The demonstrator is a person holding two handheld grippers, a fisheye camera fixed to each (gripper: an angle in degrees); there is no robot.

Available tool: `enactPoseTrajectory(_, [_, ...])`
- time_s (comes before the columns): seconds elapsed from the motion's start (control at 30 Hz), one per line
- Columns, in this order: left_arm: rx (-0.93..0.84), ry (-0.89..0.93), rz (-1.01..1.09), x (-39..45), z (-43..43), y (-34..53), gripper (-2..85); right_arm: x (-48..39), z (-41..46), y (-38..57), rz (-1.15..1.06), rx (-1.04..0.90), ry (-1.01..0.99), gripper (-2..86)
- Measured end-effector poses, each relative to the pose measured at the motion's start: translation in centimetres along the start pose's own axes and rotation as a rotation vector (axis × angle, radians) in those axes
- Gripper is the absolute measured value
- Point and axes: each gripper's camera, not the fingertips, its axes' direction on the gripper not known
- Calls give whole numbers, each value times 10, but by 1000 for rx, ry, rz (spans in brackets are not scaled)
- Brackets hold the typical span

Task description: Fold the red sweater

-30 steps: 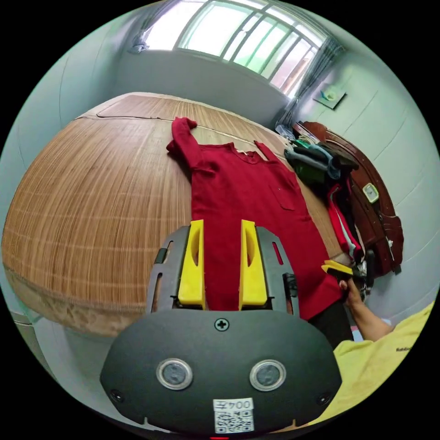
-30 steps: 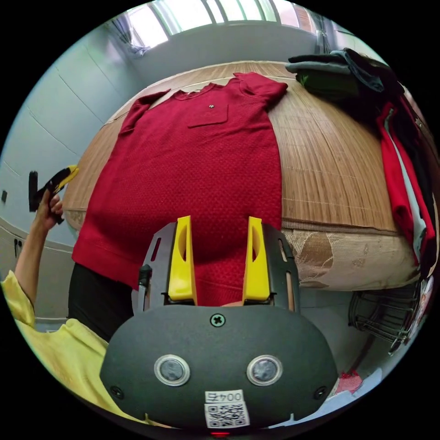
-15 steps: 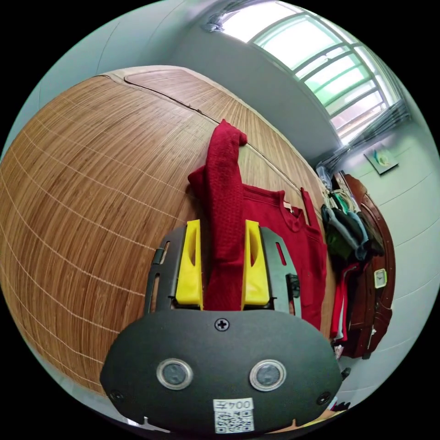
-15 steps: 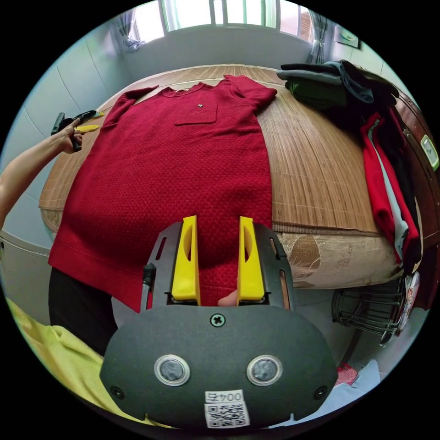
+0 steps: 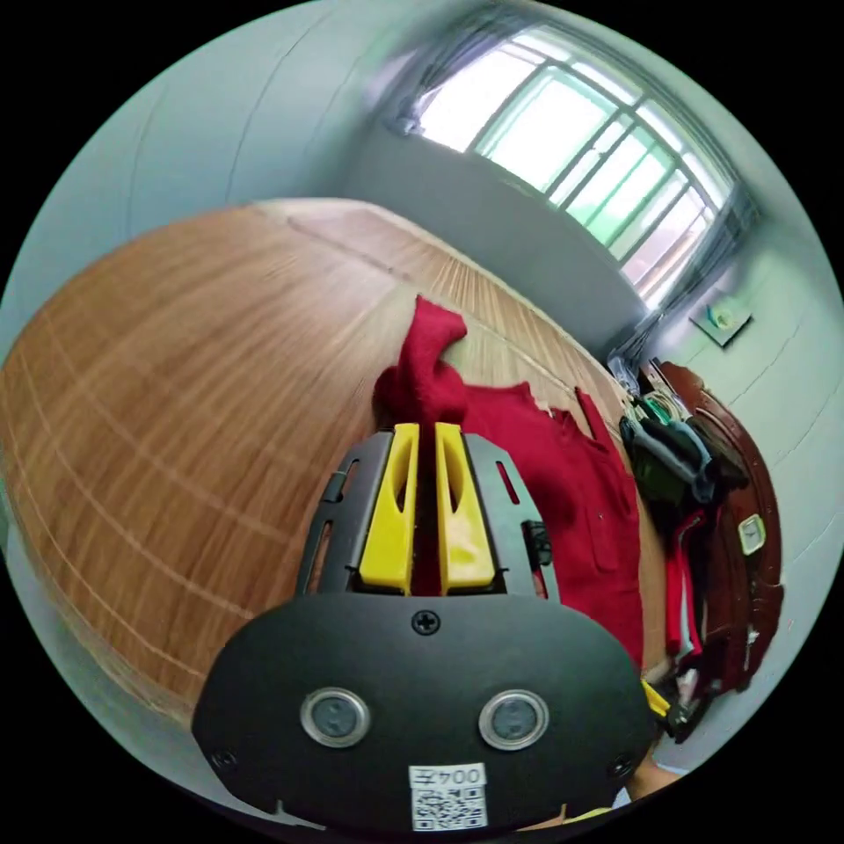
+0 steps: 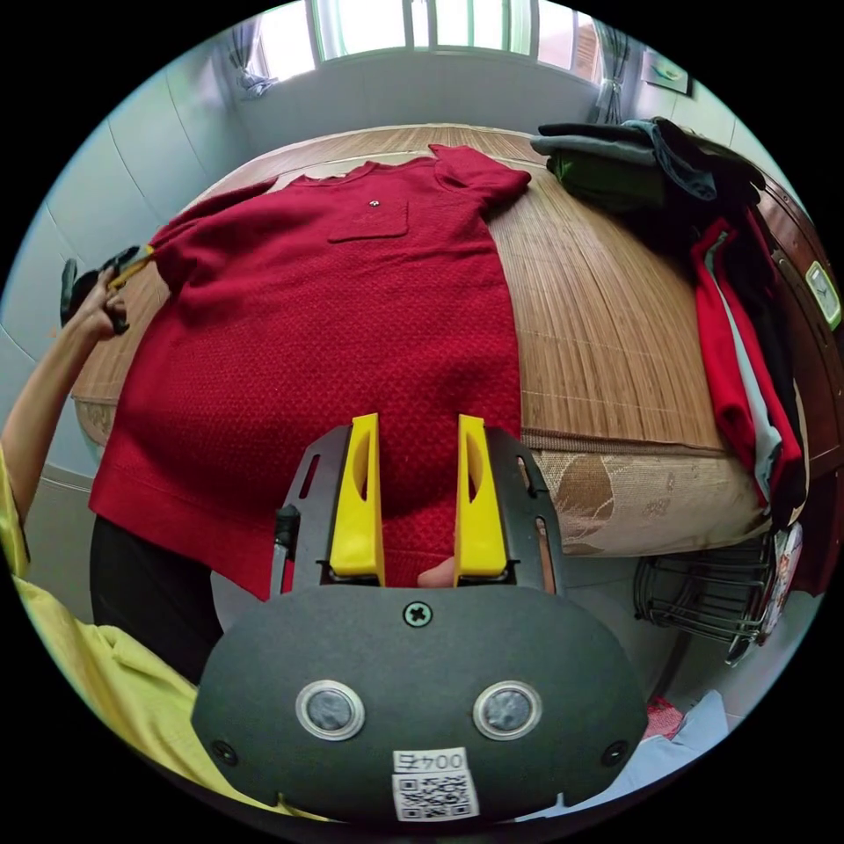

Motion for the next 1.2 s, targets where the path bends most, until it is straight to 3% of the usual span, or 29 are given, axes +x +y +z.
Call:
enactPoseTrajectory(0.03, [-53, 16, -52, -24, 4, 18, 38, 0, 0, 1, 1, 0, -4, 110])
enactPoseTrajectory(0.13, [27, 8, -114, -59, -17, 33, 47, 1, 1, 3, 4, 1, -16, 109])
enactPoseTrajectory(0.3, [0, -19, 26, -32, -9, -46, 108, -3, 5, 5, 3, -1, -6, 108])
enactPoseTrajectory(0.47, [-100, -120, 153, 19, 61, -132, 132, -2, 11, 6, 15, -1, -11, 111])
enactPoseTrajectory(0.6, [-177, -188, 167, 31, 116, -152, 127, 0, 17, 6, 19, -2, -15, 110])
enactPoseTrajectory(0.73, [-285, -126, 69, 16, 163, -154, 61, 3, 26, 6, 22, 0, -20, 114])
enactPoseTrajectory(0.8, [-230, -143, 50, 12, 153, -155, 46, 4, 30, 5, 26, 1, -23, 116])
enactPoseTrajectory(0.87, [69, -219, 57, 11, 89, -147, 38, 7, 36, 5, 31, 2, -25, 120])
enactPoseTrajectory(0.97, [281, -261, -66, -29, 15, -117, 35, 9, 44, 5, 31, 2, -21, 121])
enactPoseTrajectory(1.2, [216, -241, -245, -183, -55, -7, 40, 18, 63, 5, 29, 4, -27, 122])
